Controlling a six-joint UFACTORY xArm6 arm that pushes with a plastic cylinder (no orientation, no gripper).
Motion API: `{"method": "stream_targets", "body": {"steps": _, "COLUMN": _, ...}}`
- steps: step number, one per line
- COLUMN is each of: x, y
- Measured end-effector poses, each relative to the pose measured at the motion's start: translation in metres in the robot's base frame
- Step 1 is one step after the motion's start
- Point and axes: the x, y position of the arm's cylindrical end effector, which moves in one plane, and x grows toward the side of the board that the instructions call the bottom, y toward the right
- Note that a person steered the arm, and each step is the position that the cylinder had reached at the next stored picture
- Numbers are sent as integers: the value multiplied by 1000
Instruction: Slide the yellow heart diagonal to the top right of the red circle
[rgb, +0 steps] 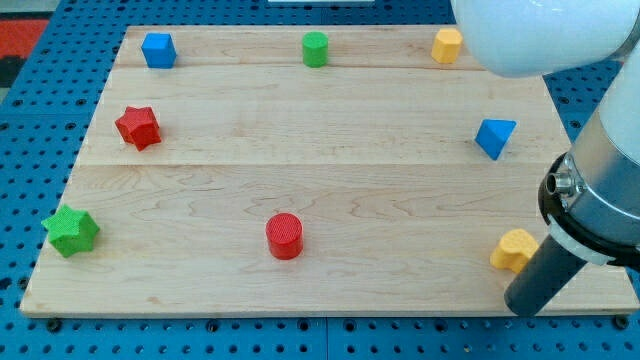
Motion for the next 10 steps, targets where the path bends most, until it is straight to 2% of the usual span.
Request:
{"method": "stream_targets", "body": {"steps": 4, "x": -11, "y": 0}}
{"method": "stream_targets", "body": {"steps": 6, "x": 1, "y": 54}}
{"method": "stream_targets", "body": {"steps": 7, "x": -11, "y": 85}}
{"method": "stream_targets", "body": {"steps": 8, "x": -41, "y": 104}}
{"method": "stream_targets", "body": {"steps": 10, "x": -77, "y": 109}}
